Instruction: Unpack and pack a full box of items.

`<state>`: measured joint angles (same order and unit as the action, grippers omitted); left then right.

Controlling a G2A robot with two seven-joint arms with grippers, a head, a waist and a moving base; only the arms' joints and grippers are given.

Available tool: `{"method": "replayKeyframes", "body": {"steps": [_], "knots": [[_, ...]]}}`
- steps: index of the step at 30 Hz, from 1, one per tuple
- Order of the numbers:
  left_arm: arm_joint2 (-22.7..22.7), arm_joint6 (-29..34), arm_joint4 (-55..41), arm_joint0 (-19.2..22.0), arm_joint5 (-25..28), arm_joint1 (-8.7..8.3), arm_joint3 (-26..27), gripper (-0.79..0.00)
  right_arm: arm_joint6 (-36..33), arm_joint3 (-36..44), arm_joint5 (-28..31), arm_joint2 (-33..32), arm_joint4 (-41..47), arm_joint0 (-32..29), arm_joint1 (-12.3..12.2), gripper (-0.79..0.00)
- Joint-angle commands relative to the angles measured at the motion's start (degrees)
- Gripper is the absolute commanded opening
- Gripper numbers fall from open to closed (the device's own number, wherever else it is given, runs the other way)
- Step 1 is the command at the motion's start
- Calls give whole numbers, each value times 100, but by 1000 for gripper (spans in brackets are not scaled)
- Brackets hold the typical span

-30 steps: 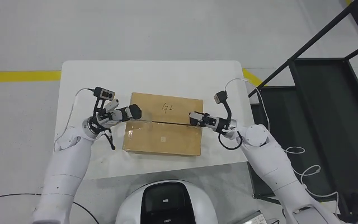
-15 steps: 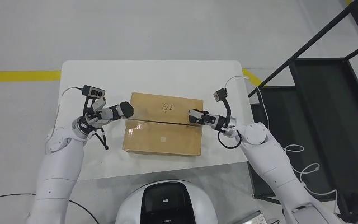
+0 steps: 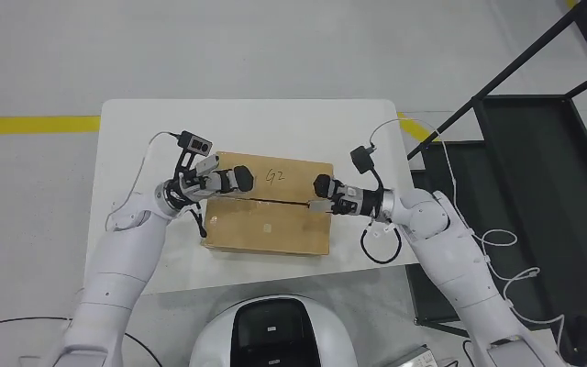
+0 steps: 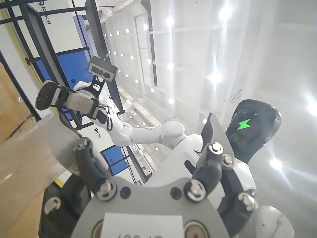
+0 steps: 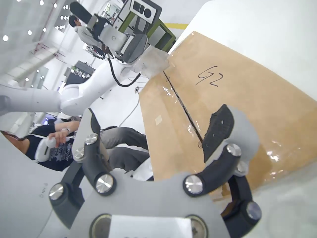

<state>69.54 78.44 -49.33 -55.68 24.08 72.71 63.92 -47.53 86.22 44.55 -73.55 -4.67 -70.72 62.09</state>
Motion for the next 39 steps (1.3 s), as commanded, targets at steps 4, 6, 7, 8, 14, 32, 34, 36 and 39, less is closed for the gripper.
{"method": "replayKeyframes", "body": {"steps": [4, 6, 7, 8, 14, 32, 34, 36, 39], "knots": [[382, 30, -50, -93, 147, -81, 395, 0, 147, 184, 104, -93, -261, -187, -45, 0], [611, -18, 48, -160, 195, -136, 562, 0, 167, 200, 102, -107, -280, -219, -59, 0], [731, -62, 137, -176, 238, -165, 619, 0, 179, 207, 98, -111, -289, -228, -65, 0], [834, -63, 148, -193, 240, -189, 657, 0, 191, 216, 95, -112, -302, -237, -71, 0], [1356, -27, 72, -137, 204, -301, 751, 0, 266, 281, 16, -100, -363, -269, -99, 0], [1771, 35, -375, 94, 141, -387, 663, 0, 580, 540, 49, -16, -778, -298, -155, 0], [1927, 51, -407, -48, 126, -419, 578, 0, 669, 673, 146, -10, -1015, -286, -159, 0], [2073, 83, -404, -213, 93, -453, 500, 0, 795, 823, 217, -3, -1356, -268, -159, 0], [2299, 201, -423, -446, -25, -508, 379, 0, 1022, 1041, 178, 79, -1936, -241, -142, 0]]}}
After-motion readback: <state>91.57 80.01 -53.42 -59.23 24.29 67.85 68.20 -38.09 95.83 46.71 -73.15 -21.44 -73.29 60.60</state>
